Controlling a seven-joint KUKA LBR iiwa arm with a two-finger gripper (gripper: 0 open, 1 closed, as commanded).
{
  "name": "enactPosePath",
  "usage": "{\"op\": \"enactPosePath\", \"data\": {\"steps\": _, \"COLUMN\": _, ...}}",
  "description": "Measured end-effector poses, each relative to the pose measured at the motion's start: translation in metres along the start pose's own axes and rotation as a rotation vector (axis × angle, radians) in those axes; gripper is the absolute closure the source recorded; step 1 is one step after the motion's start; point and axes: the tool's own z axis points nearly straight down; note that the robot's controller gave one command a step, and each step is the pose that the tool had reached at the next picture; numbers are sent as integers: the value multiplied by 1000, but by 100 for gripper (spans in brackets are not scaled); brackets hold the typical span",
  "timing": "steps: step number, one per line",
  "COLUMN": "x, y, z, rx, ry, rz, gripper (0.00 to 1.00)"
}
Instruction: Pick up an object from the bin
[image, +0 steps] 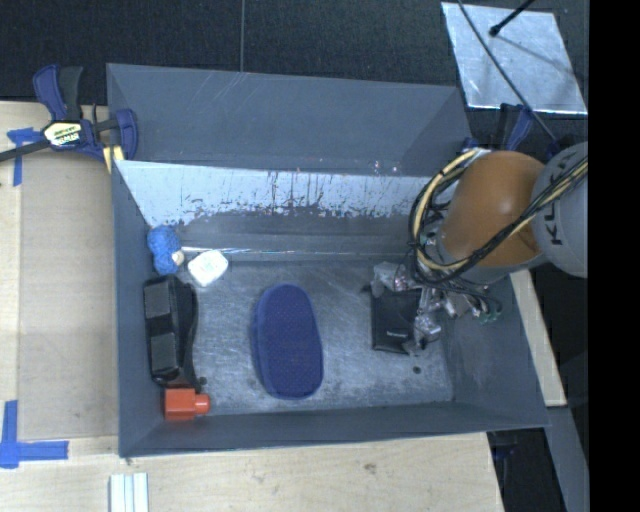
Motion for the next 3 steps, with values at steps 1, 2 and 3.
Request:
{"op": "enactPosePath", "data": {"steps": 1, "x": 0, "y": -1, "z": -2, "rx": 3, "ry": -2, "rz": 0, "gripper": 100}}
{"op": "enactPosePath", "data": {"steps": 2, "x": 0, "y": -1, "z": -2, "rx": 3, "ry": -2, "rz": -1, "gripper": 0}}
{"op": "enactPosePath", "data": {"steps": 3, "x": 0, "y": -1, "z": -2, "rx": 3, "ry": -2, "rz": -2, "gripper": 100}}
